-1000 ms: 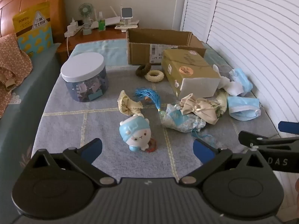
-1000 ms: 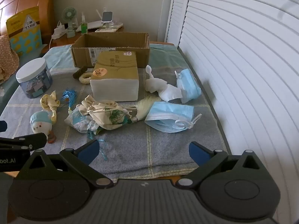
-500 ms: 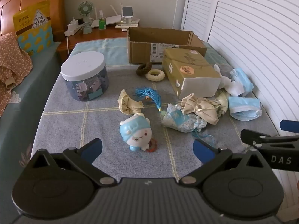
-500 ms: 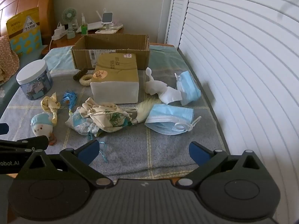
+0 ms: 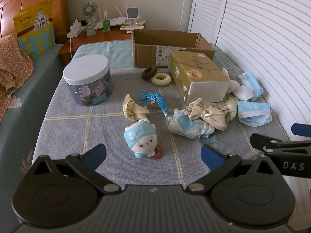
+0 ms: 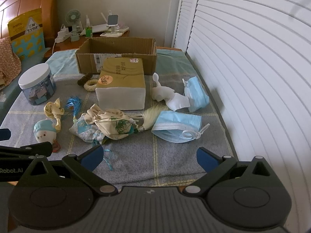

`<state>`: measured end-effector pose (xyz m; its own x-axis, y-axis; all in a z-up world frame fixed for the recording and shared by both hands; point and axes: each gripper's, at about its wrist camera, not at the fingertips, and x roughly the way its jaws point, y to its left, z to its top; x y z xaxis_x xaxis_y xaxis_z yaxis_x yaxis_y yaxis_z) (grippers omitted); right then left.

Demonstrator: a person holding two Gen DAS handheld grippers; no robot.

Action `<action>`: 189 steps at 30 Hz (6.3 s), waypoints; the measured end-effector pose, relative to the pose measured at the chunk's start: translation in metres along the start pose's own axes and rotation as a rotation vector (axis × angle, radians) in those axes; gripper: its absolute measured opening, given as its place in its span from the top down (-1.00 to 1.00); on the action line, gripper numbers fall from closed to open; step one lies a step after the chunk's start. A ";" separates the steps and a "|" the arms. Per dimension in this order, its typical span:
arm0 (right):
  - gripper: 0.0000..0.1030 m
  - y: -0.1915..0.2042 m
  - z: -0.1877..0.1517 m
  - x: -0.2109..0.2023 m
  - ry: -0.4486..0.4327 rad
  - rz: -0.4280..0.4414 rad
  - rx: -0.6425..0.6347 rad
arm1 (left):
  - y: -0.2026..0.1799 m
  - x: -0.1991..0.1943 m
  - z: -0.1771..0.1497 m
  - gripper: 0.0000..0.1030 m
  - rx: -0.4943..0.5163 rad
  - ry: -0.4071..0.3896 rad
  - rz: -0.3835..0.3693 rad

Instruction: Organize soft objects

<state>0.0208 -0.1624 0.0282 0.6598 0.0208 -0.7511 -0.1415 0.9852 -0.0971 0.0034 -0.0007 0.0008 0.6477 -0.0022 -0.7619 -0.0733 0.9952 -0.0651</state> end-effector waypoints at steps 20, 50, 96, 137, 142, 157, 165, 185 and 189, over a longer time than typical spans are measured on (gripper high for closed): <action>-1.00 -0.001 0.001 -0.001 -0.004 0.001 0.002 | 0.000 -0.001 0.002 -0.99 -0.004 -0.007 0.001; -1.00 -0.002 0.003 -0.003 -0.041 0.022 0.009 | 0.004 -0.001 0.004 -0.99 -0.011 -0.025 -0.011; -0.96 0.018 0.014 0.063 -0.112 0.258 -0.148 | 0.027 0.064 -0.008 -0.65 0.153 -0.069 -0.089; -0.42 0.012 0.020 0.103 -0.018 0.392 -0.107 | 0.028 0.066 -0.001 -0.04 0.203 -0.039 -0.144; -0.17 0.012 0.020 0.098 -0.020 0.404 -0.109 | 0.027 0.066 0.000 -0.04 0.212 -0.033 -0.148; -0.07 0.014 0.028 0.056 -0.106 0.302 -0.209 | 0.030 0.046 0.004 -0.02 0.234 -0.074 -0.155; -0.07 0.009 0.047 0.036 -0.163 0.258 -0.226 | 0.031 0.038 0.006 -0.02 0.237 -0.092 -0.166; -0.07 -0.004 0.181 0.041 -0.350 0.207 -0.219 | 0.045 0.039 0.022 -0.02 0.199 -0.119 -0.150; -0.07 -0.001 0.217 0.053 -0.357 0.236 -0.233 | 0.049 0.044 0.028 -0.02 0.175 -0.117 -0.138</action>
<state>0.2159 -0.1252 0.1300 0.7958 0.3364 -0.5036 -0.4523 0.8831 -0.1247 0.0497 0.0503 -0.0181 0.7265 -0.1382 -0.6731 0.1478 0.9881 -0.0434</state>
